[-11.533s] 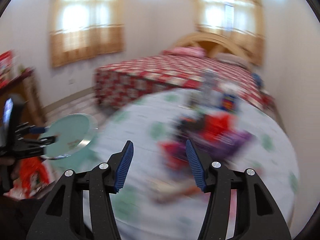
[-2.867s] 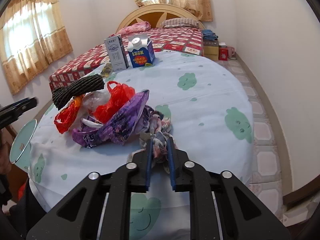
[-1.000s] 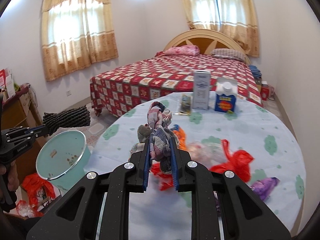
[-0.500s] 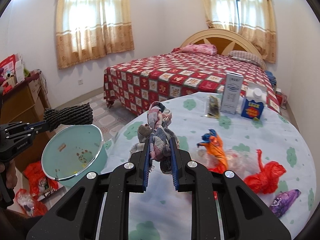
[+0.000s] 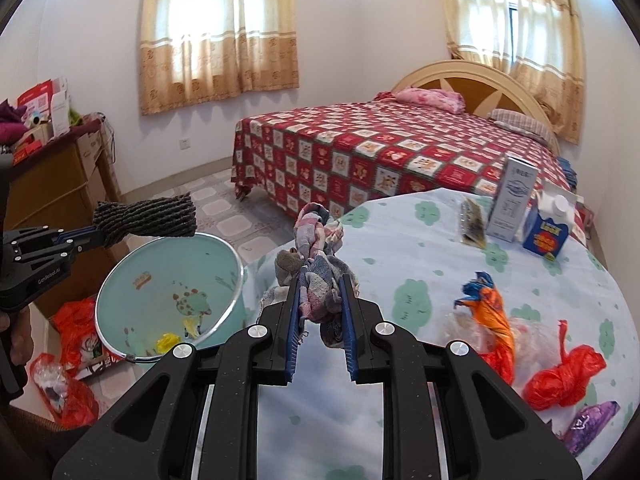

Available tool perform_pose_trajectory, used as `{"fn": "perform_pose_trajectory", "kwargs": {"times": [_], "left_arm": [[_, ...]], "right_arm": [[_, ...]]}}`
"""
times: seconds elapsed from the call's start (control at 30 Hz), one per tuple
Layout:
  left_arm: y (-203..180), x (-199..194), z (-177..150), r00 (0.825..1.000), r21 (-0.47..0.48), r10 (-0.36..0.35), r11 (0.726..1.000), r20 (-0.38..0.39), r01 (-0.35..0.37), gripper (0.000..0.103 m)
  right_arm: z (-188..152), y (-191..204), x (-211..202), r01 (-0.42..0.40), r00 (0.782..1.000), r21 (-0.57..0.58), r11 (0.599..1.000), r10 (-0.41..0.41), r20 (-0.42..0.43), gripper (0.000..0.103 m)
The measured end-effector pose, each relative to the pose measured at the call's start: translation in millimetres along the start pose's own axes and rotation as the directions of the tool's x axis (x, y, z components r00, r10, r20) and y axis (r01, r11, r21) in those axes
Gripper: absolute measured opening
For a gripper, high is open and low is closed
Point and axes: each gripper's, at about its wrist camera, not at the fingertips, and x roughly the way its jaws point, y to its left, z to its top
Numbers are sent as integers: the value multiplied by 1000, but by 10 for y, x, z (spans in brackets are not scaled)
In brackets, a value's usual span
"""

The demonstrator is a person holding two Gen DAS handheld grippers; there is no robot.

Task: Collect trash
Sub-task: 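Carry the black rope and cloth bundle over the blue bin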

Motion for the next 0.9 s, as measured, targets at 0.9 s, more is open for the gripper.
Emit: {"fn": "perform_pose_trajectory", "kwargs": {"times": [0.9], "left_arm": [[426,55,-108,997,-67,69,995,-41,-72,8]], "right_arm": [[72,528,323,-88,996,-103,991,84,-43,19]]}}
